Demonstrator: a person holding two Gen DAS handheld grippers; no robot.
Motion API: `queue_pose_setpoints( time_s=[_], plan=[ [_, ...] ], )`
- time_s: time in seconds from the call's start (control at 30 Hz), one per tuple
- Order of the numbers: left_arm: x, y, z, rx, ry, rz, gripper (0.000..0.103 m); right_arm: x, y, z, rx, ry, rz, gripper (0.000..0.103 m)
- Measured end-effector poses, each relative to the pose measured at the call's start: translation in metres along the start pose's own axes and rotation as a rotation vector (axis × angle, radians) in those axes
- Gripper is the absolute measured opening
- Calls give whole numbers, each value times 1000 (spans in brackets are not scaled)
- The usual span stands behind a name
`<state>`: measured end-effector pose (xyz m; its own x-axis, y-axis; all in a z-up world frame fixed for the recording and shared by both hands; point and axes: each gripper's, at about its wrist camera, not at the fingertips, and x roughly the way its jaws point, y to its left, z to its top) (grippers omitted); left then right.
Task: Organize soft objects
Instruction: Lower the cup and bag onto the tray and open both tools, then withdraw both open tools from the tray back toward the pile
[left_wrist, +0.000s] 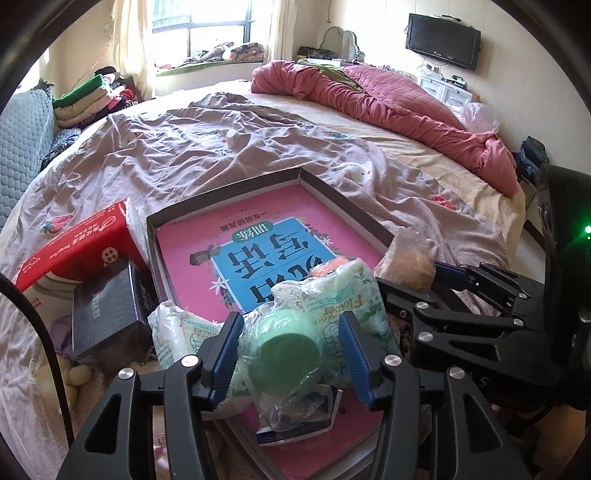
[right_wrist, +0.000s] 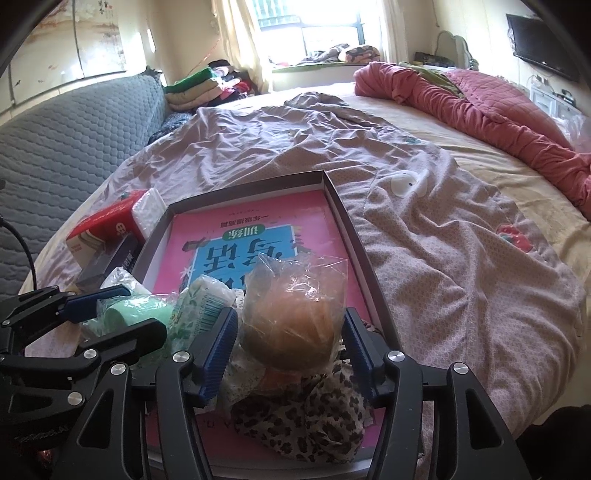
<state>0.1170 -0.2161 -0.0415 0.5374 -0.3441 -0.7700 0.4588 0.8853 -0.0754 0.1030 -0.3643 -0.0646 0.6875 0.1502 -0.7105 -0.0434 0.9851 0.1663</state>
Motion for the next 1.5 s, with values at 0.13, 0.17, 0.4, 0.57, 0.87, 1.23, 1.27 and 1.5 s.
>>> queue_pose_setpoints(
  time_s=[0.13, 0.17, 0.4, 0.57, 0.87, 1.23, 1.27, 1.5],
  plan=[
    [-6, 0, 2, -9, -10, -10, 59, -1, -1, 0, 2, 1, -5, 64],
    [-7, 0, 3, -13, -14, -12, 61, -2, -1, 0, 3, -1, -8, 65],
    [-21, 2, 5, -26, -40, -19, 64, -7, 2, 1, -11, -6, -28, 70],
    [-26, 2, 6, -23, -48, -13, 65, -11, 4, 3, -12, -14, -36, 70],
    [-31, 5, 6, -28, -46, -10, 65, -17, 6, 3, -13, -16, -53, 73],
    [-36, 11, 5, -30, -40, 20, 65, -30, -2, 0, 8, -25, -94, 74],
    [-37, 11, 5, -29, -43, 22, 65, -32, -3, 1, 12, -28, -98, 74],
    [-52, 14, 4, -31, -65, 30, 70, -50, 1, 7, 24, -65, -100, 74]
  ],
)
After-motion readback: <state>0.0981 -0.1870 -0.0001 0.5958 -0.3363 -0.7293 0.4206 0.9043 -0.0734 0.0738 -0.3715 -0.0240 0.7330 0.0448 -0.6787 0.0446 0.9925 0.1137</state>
